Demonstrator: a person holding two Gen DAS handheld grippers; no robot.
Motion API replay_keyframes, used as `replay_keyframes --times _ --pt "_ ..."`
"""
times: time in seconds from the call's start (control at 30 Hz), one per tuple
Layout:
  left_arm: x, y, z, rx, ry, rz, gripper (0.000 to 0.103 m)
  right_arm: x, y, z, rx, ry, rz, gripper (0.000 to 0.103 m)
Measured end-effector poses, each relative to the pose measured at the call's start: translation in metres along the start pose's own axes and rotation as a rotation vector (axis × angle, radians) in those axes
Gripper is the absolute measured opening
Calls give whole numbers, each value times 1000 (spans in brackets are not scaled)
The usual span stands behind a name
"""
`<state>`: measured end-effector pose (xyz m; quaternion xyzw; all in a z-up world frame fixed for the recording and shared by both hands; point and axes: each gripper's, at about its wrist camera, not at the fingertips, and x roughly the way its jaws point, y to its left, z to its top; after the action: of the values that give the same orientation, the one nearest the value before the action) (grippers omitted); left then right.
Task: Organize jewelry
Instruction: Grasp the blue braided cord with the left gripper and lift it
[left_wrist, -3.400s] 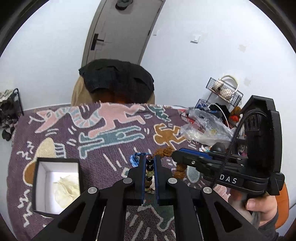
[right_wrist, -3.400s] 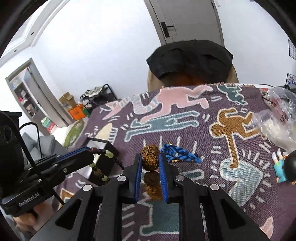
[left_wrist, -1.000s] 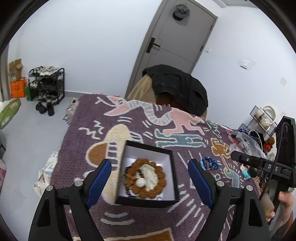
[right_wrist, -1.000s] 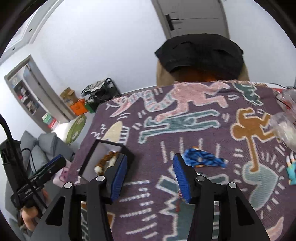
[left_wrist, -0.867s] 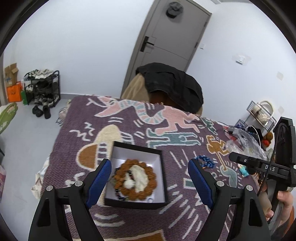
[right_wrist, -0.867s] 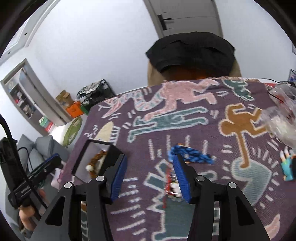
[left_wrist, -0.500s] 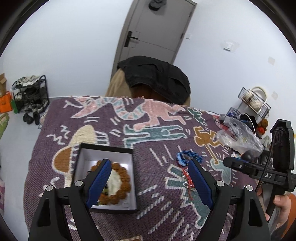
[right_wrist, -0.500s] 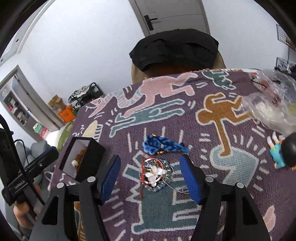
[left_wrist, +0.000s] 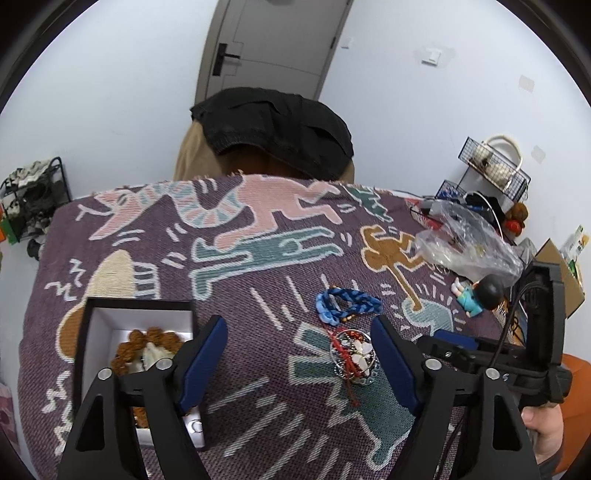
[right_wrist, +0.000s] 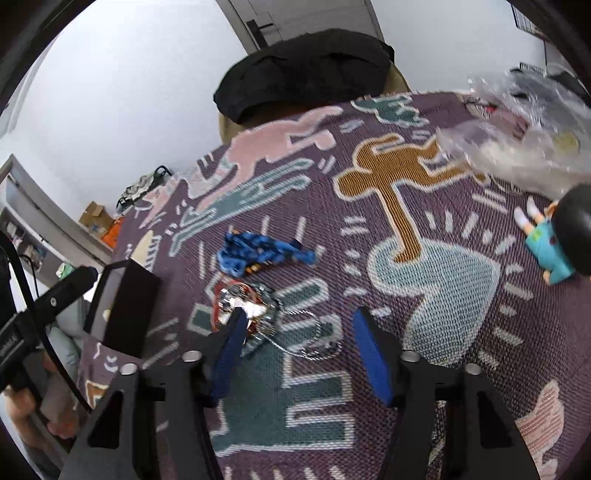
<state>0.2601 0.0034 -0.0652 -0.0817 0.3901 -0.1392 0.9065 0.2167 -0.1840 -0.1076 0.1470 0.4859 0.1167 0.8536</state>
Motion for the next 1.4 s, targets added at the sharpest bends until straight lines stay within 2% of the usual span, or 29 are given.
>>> replay_keyframes --times 0.23,0.33,0.37,0.47,0.5,0.57,0.73,1.13,1.23,1.3,1.37,1.4 --pt "19 -11 5 31 33 2 73 26 -5 -7 -25 61 -39 50" --pt "24 -12 5 29 39 1 73 30 4 -6 -82 49 -83 50" --pt "25 -12 6 27 40 3 73 32 7 -6 -97 49 -96 44" --pt "27 -9 7 17 42 7 72 35 13 -7 -152 37 -180 16" --pt "28 -8 8 14 44 7 71 36 13 -8 -159 37 -167 9" --pt "31 -9 10 12 50 9 71 34 12 -9 -173 36 -154 4" --pt "47 -18 16 37 77 17 71 27 0 -11 -148 20 -132 2" --pt "108 -36 20 67 175 33 69 -18 -55 2 -14 -96 -103 1" --pt "125 -37 19 70 201 50 69 -20 -55 2 -20 -66 -60 1" --pt "137 -35 17 61 224 50 65 -15 -52 0 -15 -22 0 1" --pt "146 -33 14 47 245 47 49 -9 -45 -1 -42 0 8 1" --pt "147 -33 14 43 239 53 47 -6 -43 -2 -53 10 4 5"
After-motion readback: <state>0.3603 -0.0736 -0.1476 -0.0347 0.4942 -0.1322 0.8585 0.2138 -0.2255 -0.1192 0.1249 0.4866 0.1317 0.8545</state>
